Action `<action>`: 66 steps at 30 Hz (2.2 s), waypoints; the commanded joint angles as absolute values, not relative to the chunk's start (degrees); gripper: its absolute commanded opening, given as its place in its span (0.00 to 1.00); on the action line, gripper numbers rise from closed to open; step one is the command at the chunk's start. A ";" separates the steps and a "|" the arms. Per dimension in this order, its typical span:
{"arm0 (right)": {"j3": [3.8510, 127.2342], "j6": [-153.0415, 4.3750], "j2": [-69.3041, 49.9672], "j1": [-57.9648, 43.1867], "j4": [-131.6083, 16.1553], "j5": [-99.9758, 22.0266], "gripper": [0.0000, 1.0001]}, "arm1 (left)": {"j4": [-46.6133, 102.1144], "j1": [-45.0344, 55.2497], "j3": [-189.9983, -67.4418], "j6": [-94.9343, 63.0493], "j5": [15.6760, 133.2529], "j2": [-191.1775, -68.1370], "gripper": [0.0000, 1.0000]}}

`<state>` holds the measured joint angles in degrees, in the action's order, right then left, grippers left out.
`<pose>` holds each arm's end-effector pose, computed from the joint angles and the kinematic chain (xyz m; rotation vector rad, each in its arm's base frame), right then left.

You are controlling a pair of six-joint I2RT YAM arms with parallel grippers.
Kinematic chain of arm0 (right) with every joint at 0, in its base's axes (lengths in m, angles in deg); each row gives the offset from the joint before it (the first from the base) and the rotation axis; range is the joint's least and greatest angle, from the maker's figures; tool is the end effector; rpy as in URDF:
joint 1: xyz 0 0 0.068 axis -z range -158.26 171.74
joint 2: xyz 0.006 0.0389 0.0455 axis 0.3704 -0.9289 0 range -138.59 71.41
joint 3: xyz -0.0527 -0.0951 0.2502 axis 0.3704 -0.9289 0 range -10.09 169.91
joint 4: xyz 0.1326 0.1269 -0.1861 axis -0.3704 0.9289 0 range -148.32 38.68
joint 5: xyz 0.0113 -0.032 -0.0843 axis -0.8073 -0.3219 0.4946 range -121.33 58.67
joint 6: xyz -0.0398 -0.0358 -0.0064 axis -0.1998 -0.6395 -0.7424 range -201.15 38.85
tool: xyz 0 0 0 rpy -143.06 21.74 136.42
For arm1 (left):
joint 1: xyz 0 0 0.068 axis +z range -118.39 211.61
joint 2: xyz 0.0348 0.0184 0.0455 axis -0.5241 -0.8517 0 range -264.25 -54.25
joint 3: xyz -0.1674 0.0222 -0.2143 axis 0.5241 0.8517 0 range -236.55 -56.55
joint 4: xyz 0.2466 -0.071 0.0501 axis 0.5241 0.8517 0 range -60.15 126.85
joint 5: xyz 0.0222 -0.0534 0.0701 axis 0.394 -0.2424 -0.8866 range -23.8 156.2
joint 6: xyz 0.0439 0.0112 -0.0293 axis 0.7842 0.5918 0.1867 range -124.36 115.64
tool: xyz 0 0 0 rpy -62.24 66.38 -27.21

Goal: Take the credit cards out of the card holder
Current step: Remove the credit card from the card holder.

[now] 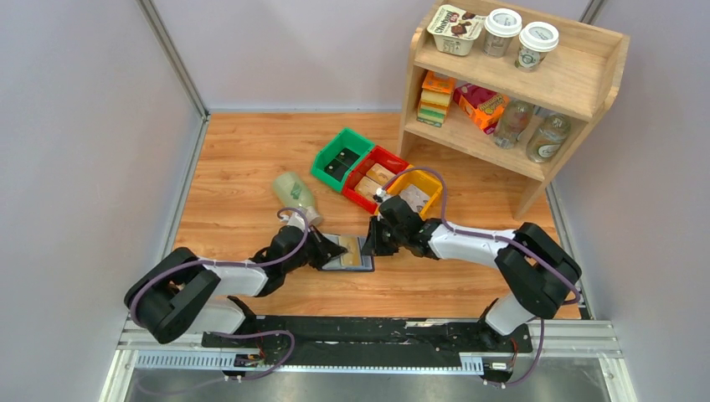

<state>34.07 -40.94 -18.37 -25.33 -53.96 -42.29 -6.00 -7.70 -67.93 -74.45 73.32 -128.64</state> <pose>0.2016 0.2265 0.1610 -0.2497 2.6263 0.8456 0.1603 -0.1369 0.1267 -0.5284 2.2506 -1.2346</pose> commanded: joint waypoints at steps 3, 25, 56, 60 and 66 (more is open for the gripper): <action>34.12 -41.25 -18.23 -25.55 -57.79 -44.95 0.10 | -14.71 -7.86 -69.21 -72.74 75.87 -133.61 0.00; 25.51 -40.28 -24.65 -24.58 -64.39 -45.04 0.00 | -16.38 -7.77 -65.43 -74.32 74.03 -137.39 0.00; 23.48 -42.65 -24.47 -23.26 -61.66 -45.04 0.00 | -19.28 -7.68 -64.03 -76.34 72.62 -139.59 0.00; 23.66 -43.18 -24.83 -23.17 -61.05 -45.22 0.00 | -20.94 -7.33 -63.41 -76.52 72.97 -139.59 0.05; 24.36 -43.79 -25.71 -23.09 -60.52 -45.92 0.00 | -25.34 -7.15 -62.44 -76.61 74.38 -140.12 0.16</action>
